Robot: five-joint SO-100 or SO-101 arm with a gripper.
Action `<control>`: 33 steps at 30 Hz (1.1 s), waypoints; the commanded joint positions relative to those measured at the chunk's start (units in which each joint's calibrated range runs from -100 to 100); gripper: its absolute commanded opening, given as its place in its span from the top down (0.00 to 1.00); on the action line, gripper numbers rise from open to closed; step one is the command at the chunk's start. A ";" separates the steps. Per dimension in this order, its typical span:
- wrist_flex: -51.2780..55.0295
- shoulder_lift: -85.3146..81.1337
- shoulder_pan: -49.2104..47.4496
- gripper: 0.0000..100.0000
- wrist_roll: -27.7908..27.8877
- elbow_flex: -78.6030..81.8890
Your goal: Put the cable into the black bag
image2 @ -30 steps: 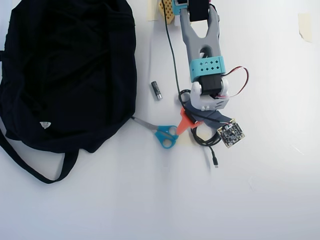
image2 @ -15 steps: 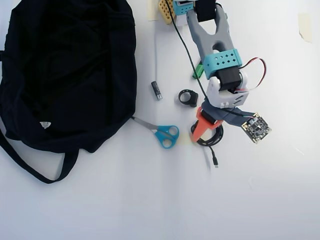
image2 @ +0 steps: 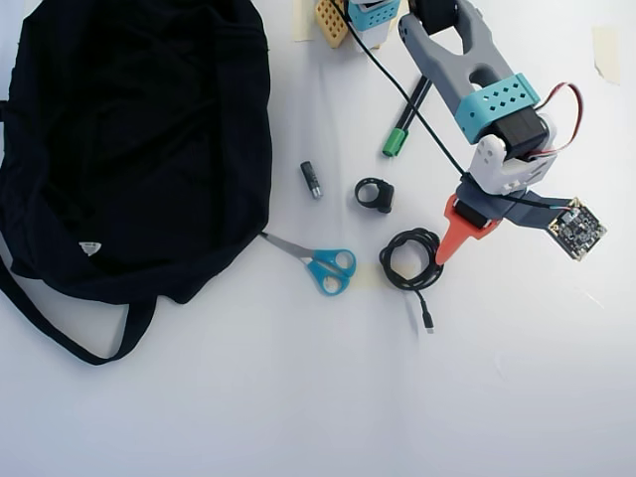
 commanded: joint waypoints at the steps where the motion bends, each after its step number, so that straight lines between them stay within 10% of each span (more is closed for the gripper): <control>1: 0.02 -1.30 -0.10 0.65 -0.99 -3.00; 33: -1.01 5.25 5.21 0.65 -1.93 -5.24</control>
